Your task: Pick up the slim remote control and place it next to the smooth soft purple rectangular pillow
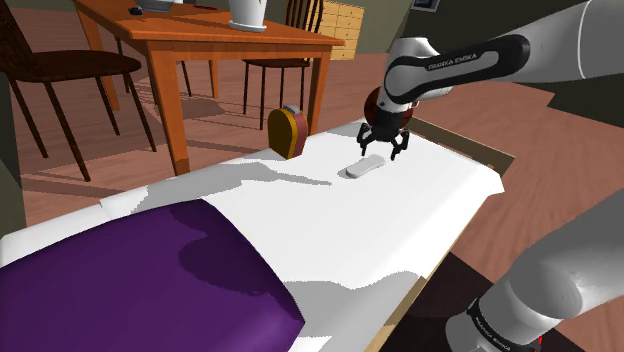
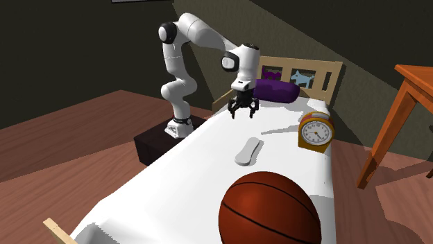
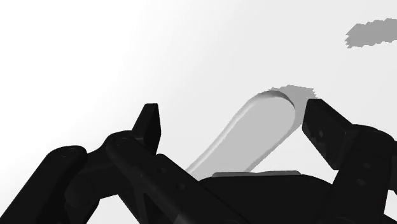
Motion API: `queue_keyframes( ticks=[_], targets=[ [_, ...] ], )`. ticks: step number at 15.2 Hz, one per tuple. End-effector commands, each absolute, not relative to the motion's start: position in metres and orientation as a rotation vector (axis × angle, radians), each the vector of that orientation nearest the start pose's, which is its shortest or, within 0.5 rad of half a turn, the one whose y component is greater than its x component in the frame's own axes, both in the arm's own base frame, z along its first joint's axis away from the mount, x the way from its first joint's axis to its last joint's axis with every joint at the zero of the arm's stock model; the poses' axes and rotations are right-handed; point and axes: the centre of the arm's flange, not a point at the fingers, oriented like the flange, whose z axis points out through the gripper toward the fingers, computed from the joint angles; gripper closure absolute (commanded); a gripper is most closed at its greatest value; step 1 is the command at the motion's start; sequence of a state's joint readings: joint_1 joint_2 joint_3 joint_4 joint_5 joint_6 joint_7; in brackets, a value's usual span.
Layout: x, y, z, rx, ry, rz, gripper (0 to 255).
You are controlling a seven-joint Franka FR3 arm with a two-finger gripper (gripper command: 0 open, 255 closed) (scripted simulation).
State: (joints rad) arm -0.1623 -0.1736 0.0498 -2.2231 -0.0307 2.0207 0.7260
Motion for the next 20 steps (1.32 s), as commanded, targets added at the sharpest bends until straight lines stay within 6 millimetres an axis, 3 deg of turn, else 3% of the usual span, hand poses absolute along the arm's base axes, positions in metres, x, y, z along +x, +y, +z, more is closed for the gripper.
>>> queue_keyframes(
  ticks=[1, 10, 17, 20],
  targets=[
    [0.509, -0.07, 0.434, -2.837, 1.437, 0.022, 0],
    [0.573, -0.146, 0.38, -2.427, 2.024, 0.008, 0],
    [0.572, -0.146, 0.343, -2.427, 2.024, 0.008, 0],
    [0.572, -0.146, 0.34, -2.427, 2.024, 0.008, 0]
  ],
)
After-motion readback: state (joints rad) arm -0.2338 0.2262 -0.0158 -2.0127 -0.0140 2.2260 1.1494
